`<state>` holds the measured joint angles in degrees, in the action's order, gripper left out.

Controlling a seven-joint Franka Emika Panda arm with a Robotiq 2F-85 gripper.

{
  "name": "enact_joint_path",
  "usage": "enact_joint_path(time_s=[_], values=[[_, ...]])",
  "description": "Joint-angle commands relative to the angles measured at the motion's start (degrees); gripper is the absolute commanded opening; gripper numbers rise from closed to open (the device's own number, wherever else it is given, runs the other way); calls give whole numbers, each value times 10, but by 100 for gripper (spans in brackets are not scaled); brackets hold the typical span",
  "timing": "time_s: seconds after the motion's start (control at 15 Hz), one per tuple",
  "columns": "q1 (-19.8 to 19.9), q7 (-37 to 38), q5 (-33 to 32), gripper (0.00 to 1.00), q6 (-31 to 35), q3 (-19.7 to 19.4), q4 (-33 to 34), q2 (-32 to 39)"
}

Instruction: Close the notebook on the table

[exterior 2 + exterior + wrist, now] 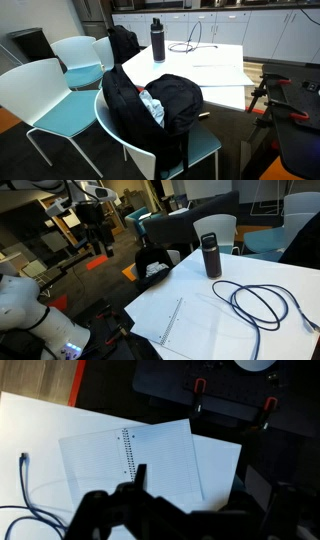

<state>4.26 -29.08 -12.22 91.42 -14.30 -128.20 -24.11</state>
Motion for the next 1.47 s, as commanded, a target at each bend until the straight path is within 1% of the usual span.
enact_joint_path(time_s=[0.0,0.33,0.4,0.6,0.87,1.07,1.27,1.4], values=[[3,-1,1,100,-1,3,1,1],[3,-1,1,100,-1,3,1,1],[2,0,4,100,6,3,-1,4],[-4,0,13,100,56,3,-19,13],[-9,7,30,100,155,9,-65,28],[-14,9,43,100,240,15,-96,62],[-16,8,62,100,339,21,-117,117],[-18,13,81,100,397,28,-116,168]])
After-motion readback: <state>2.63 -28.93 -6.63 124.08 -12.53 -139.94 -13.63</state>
